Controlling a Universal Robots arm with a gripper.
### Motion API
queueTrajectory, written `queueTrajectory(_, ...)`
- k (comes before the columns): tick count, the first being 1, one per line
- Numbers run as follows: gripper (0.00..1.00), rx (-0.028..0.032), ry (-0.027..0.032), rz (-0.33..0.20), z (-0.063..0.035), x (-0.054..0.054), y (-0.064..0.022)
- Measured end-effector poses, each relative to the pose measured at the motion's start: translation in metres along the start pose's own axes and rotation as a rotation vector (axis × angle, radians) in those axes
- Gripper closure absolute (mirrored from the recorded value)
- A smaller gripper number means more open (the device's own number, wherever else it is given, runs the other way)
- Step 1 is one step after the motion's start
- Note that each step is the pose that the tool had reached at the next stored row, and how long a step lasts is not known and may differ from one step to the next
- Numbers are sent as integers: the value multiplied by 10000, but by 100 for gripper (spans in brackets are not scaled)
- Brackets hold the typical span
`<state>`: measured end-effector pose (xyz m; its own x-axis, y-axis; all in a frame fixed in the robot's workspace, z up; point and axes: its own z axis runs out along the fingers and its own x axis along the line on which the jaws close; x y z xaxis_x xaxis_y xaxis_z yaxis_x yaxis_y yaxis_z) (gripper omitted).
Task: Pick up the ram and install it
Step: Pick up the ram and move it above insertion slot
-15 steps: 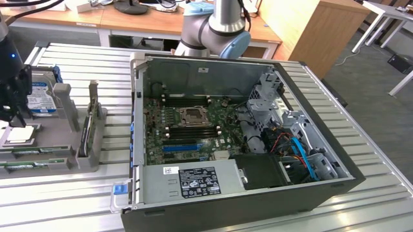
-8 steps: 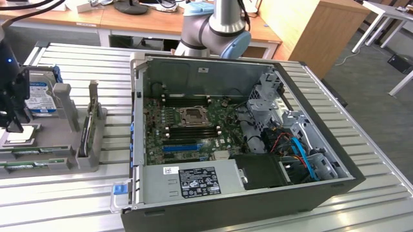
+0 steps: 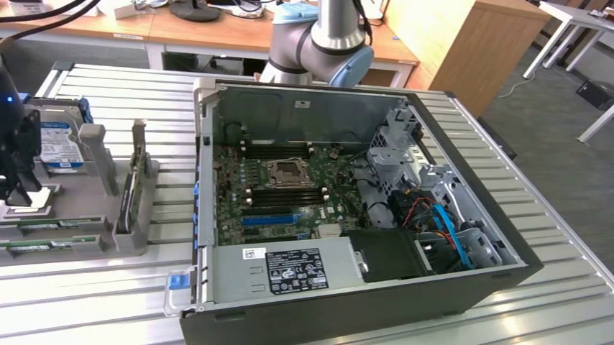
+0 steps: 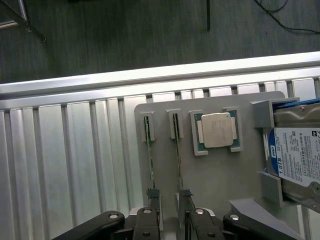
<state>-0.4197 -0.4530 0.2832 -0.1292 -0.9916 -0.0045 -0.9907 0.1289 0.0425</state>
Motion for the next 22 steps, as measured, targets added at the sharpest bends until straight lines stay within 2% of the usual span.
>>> queueTrajectory(6,70,1,-1,0,62,2,-3)
queueTrajectory(12,70,0,-1,-1,63,5,-3)
queueTrajectory(19,70,1,0,0,62,95,-15)
queueTrajectory(22,70,0,0,1,62,97,-15)
